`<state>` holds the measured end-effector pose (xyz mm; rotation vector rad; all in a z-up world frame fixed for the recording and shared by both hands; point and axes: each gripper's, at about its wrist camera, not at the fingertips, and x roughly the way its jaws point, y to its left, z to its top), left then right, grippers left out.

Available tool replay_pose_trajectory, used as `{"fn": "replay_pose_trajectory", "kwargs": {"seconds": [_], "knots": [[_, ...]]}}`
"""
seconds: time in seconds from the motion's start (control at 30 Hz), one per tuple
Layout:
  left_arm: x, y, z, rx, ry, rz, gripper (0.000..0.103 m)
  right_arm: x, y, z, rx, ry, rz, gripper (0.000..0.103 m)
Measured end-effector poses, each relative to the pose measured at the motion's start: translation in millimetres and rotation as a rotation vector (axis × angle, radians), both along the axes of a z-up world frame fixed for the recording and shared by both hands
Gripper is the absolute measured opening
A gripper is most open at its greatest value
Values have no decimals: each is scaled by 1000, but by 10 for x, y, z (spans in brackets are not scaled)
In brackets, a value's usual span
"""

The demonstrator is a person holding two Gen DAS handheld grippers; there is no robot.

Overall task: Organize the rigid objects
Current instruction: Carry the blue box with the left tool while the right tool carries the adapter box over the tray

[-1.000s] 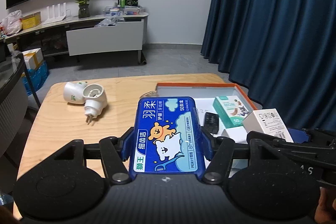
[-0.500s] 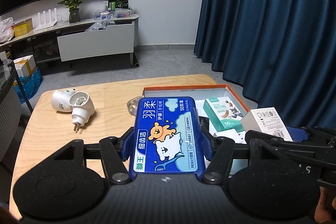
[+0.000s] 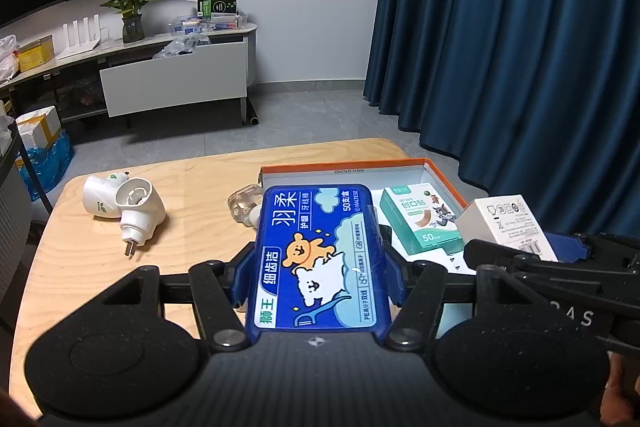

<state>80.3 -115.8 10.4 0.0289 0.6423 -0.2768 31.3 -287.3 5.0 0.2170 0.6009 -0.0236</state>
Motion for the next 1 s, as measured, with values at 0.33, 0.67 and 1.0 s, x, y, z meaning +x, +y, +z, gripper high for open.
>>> {"fn": "replay_pose_trajectory", "kwargs": {"seconds": [0.33,0.67,1.0], "knots": [[111,-45,-40,4,14,-9,63,157,-50,-21,-4,5,-12,71],[236,-70,-74,3,23,-11,63,345,-121,-55,-10,12,-21,71],[367,-103,-113,-3,38,-15,63,552,-135,-150,-21,39,-21,71]]}}
